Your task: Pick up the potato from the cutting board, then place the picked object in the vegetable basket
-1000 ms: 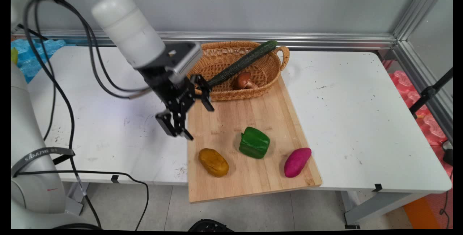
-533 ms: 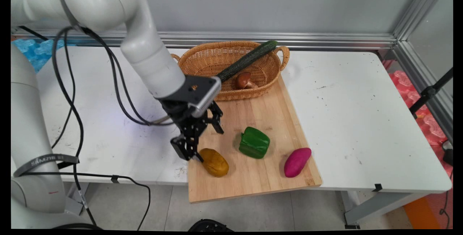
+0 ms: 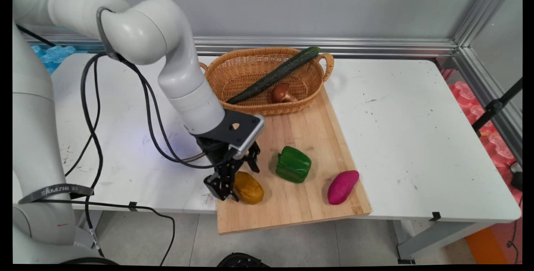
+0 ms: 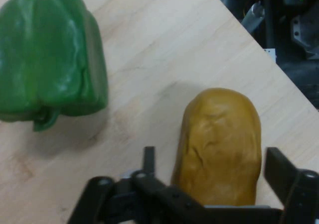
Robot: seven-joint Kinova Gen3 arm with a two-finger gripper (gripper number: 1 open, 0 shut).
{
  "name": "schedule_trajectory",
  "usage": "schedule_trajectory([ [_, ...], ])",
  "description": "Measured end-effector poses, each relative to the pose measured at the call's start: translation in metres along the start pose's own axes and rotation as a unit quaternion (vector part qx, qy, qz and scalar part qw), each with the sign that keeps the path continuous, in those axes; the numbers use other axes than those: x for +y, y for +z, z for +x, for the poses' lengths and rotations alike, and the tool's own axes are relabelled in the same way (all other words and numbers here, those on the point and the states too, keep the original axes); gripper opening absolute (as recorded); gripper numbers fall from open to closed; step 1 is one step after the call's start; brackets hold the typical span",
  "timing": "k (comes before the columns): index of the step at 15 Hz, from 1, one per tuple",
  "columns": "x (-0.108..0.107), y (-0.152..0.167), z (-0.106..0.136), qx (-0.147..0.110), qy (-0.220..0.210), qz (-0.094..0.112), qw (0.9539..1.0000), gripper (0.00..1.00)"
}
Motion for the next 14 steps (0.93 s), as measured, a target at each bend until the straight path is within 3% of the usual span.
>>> schedule_trajectory([
  [7,0.0,-0.003,0.003,-0.001,0.018,-0.013,0.9998,0.0],
  [12,0.001,-0.037,0.001,0.001,0.012,-0.014,0.9998,0.0],
  [14,0.0,-0.063,-0.001,0.004,-0.009,-0.006,0.9999,0.0],
])
